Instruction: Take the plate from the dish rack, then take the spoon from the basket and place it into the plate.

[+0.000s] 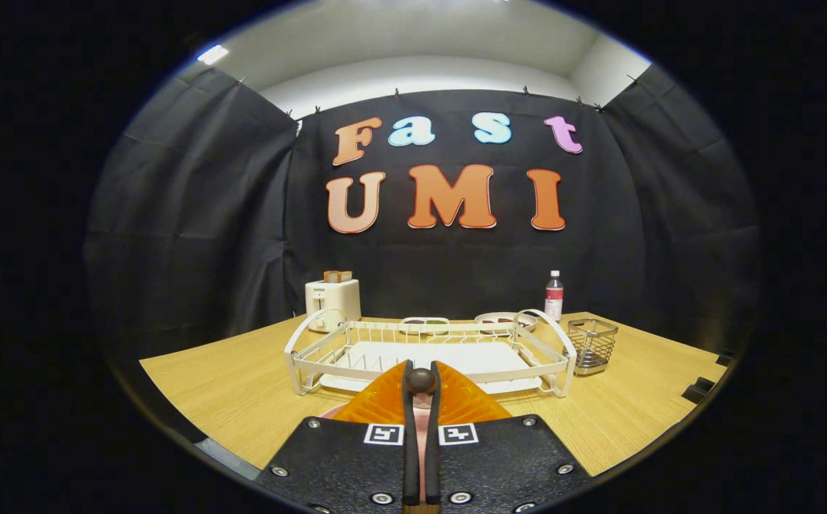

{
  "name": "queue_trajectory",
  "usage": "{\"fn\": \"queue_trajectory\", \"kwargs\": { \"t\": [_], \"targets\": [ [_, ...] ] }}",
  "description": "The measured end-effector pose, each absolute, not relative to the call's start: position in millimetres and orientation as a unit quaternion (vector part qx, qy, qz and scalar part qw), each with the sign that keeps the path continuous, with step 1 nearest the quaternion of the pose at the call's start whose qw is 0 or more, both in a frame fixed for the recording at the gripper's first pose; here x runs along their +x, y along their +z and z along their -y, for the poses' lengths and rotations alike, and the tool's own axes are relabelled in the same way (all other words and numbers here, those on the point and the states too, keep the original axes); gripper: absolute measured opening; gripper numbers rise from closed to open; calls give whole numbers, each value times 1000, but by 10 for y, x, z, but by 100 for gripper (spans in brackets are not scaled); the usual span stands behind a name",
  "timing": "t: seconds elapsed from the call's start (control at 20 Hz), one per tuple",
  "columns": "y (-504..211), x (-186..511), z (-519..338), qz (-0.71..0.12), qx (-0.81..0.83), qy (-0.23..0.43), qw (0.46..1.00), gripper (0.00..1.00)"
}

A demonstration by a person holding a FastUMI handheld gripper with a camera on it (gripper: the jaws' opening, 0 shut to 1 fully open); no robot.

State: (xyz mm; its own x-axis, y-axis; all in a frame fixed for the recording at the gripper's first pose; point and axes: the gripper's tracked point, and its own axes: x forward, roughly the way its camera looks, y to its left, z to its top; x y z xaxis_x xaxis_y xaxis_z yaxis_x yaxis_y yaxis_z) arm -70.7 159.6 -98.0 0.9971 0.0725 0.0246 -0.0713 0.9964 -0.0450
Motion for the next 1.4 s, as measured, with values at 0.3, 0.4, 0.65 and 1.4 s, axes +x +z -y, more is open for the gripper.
{"fn": "queue_trajectory", "kwargs": {
  "t": [0.3, 0.4, 0.65, 1.4],
  "targets": [
    [-1175, -601, -1616, -4, -28, 39, 999, 4],
    [-1268, -567, -1612, -16, -28, 40, 999, 4],
    [-1320, -573, -1638, -18, -38, 49, 998, 4],
    [-1291, -679, -1376, -52, -23, 42, 998, 89]
  ]
}}
